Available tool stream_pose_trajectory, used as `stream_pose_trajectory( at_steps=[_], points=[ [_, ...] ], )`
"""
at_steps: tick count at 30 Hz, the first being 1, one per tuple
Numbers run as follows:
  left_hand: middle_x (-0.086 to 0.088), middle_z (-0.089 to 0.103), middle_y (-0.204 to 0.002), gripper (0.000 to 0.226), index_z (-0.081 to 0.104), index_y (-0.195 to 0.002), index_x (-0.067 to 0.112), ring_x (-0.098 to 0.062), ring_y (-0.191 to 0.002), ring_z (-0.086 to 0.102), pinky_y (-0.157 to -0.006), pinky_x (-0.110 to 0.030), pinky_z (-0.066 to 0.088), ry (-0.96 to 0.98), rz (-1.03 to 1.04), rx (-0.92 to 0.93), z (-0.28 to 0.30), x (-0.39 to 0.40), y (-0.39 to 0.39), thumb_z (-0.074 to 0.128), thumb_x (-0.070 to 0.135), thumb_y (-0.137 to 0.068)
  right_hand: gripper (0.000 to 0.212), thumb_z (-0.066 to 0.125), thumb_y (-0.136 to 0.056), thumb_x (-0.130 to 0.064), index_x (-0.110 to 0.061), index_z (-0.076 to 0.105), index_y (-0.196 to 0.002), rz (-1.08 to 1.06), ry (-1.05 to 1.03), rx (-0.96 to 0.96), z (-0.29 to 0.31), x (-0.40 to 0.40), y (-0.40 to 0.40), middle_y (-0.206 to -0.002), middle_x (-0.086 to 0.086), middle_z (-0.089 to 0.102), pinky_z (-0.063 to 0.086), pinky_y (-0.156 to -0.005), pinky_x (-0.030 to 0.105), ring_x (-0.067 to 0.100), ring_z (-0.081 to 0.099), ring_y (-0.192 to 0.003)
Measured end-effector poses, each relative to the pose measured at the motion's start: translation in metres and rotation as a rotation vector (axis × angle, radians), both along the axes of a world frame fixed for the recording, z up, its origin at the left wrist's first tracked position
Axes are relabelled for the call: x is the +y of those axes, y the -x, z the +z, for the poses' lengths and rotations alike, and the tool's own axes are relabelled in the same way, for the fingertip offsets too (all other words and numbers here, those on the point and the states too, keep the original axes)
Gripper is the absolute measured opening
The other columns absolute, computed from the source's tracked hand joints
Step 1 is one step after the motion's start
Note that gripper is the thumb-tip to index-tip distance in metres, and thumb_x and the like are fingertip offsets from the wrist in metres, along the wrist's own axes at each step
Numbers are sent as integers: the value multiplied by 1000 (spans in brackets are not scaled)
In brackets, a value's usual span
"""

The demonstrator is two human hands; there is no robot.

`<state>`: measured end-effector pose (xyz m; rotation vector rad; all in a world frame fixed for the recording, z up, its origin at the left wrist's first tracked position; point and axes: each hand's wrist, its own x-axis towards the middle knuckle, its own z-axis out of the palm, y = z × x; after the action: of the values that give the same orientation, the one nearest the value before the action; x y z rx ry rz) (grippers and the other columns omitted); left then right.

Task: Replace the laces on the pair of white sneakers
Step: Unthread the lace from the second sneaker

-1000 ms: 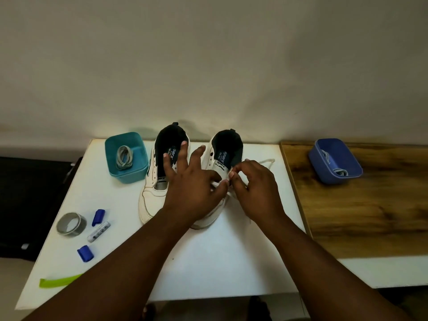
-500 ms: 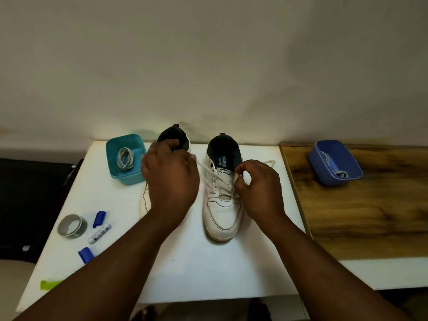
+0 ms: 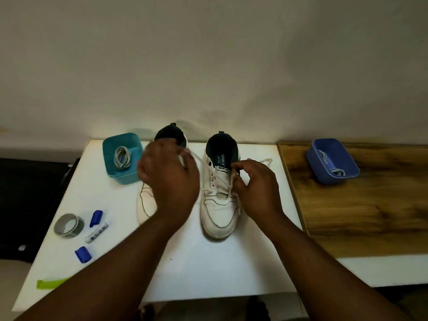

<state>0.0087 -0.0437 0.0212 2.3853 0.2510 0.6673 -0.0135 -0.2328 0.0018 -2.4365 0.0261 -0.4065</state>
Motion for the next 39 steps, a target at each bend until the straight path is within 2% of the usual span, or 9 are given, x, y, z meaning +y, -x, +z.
stream_pose_trajectory(
  at_steps=[2, 4, 6, 10, 12, 20, 25, 28, 39],
  points=[
    [-13, 59, -124, 30, 62, -110, 13, -39, -123, 51, -106, -54, 37, 234, 240, -53, 3, 16, -5, 48, 27, -88, 29, 73, -89, -9, -25, 75, -113, -3, -4, 0, 0, 0, 2, -108, -6, 74, 36, -87, 7, 6, 57, -104],
    [-16, 49, -140, 42, 57, -123, 17, -42, -138, 39, -117, -60, 25, 87, 204, -9, -1, 21, -3, 50, 25, -83, 29, 72, -89, -10, -26, 75, -113, -6, -6, -1, -1, 1, 2, -107, -7, 74, 39, -87, 11, 7, 59, -104],
    [-13, 34, -158, 51, 58, -130, 27, -41, -152, 16, -121, -62, 2, -163, -92, 31, -7, 7, 5, 55, 25, -79, 29, 72, -89, -10, -25, 75, -115, -7, -3, 7, -1, 2, 1, -109, -6, 74, 31, -87, 3, 9, 60, -107],
    [-2, 22, -168, 29, 71, -116, 43, -39, -156, 0, -118, -70, 0, -582, -573, 195, -21, -23, 14, 55, 50, -93, 29, 71, -92, -13, -25, 74, -118, 5, 3, 45, 1, 4, 1, -116, -5, 73, 28, -90, 2, 11, 60, -114],
    [3, 26, -165, 28, 75, -109, 42, -38, -156, -3, -118, -70, -3, -563, -539, 305, -21, -21, 12, 55, 56, -95, 29, 70, -92, -13, -26, 74, -118, 13, 14, 48, 0, 2, 1, -117, -6, 73, 34, -94, 11, 13, 60, -116],
    [-11, 54, -136, 27, 62, -112, 9, -38, -132, 44, -111, -61, 31, -22, 127, -23, -5, 12, -1, 47, 26, -98, 29, 72, -91, -14, -28, 74, -115, -8, -4, -6, -5, 1, -1, -113, -8, 74, 45, -105, 36, 11, 59, -113],
    [-10, 29, -163, 42, 63, -127, 32, -40, -155, 11, -121, -66, 4, -361, -299, 13, -9, -12, 11, 58, 26, -85, 31, 72, -91, -14, -29, 73, -118, -6, 1, 23, -5, 0, -2, -118, -7, 73, 42, -112, 47, 15, 60, -121],
    [-5, 29, -165, 24, 75, -107, 43, -41, -156, 1, -117, -72, 2, -569, -499, 160, -20, -19, 13, 61, 50, -89, 33, 72, -92, -15, -31, 72, -121, -2, 19, 57, -5, 0, -2, -125, -6, 72, 34, -119, 47, 17, 57, -131],
    [-9, 63, -122, 34, 70, -107, 12, -37, -124, 51, -105, -57, 36, -91, 27, 21, -1, 27, -8, 47, 35, -97, 26, 71, -87, -19, -32, 73, -110, -123, -97, 82, 5, -7, 3, -107, -16, 72, 52, -96, 45, 9, 65, -99]
  ],
)
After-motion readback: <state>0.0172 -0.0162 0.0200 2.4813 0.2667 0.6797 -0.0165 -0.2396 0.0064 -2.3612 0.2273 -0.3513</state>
